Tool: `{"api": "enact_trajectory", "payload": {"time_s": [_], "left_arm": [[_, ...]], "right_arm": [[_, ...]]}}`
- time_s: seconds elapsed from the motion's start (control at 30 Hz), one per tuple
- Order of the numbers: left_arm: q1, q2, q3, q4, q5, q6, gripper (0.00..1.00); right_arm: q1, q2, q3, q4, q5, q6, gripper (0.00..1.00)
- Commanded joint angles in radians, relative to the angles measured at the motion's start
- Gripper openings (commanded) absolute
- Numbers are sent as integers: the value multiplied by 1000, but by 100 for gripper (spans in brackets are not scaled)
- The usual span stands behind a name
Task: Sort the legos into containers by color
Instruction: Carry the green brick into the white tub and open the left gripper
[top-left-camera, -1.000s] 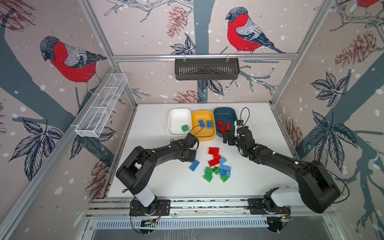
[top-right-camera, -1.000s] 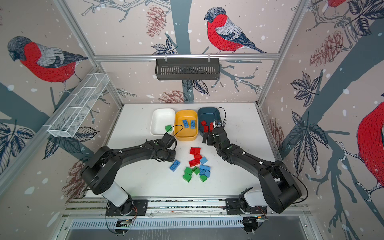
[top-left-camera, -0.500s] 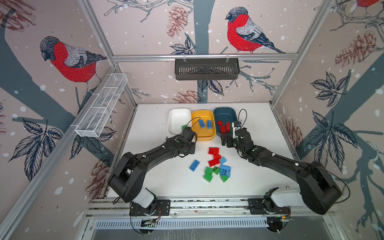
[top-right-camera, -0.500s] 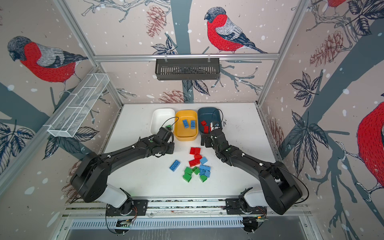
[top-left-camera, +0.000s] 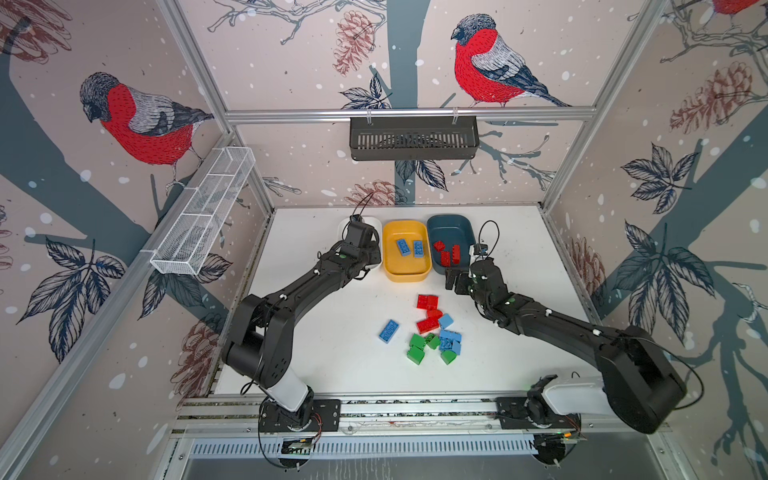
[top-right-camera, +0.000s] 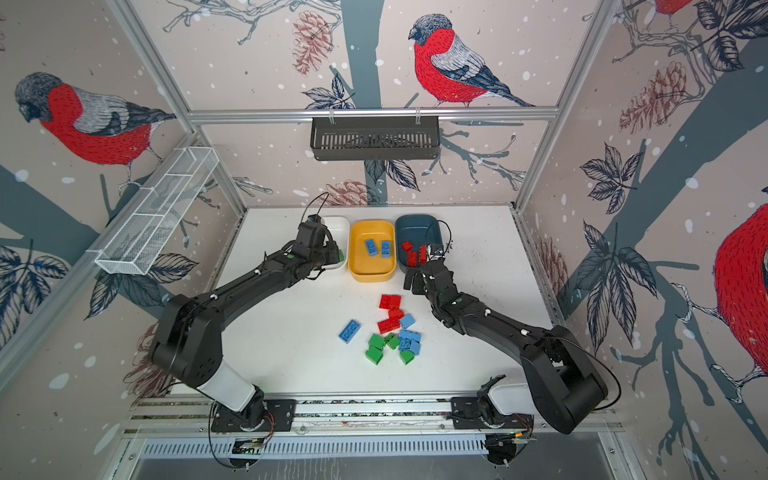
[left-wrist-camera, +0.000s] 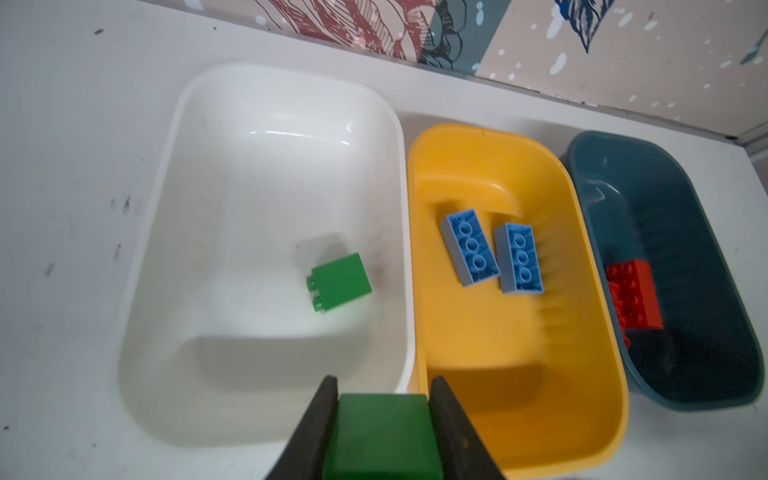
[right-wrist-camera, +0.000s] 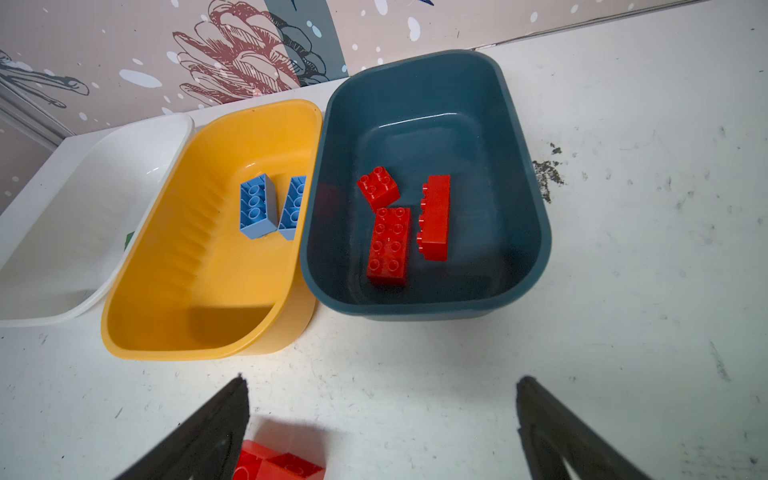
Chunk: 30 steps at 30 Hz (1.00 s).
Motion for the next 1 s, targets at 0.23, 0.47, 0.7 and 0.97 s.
{"api": "enact_trajectory", "payload": {"time_s": [0.23, 0.47, 0.7, 0.97], "left_arm": [[56, 212, 196, 11, -48, 16, 33], [66, 314, 282, -12, -117, 16, 33], [84, 416, 417, -74, -115, 30, 40], [83, 372, 383, -59, -73, 14, 73]], "right_arm": [[5, -17, 21, -63, 46, 32, 99], [9, -32, 21, -110, 49, 45, 99], [20, -40, 0, -118, -20, 37, 99], [52, -68, -44, -127, -97, 25, 99]]}}
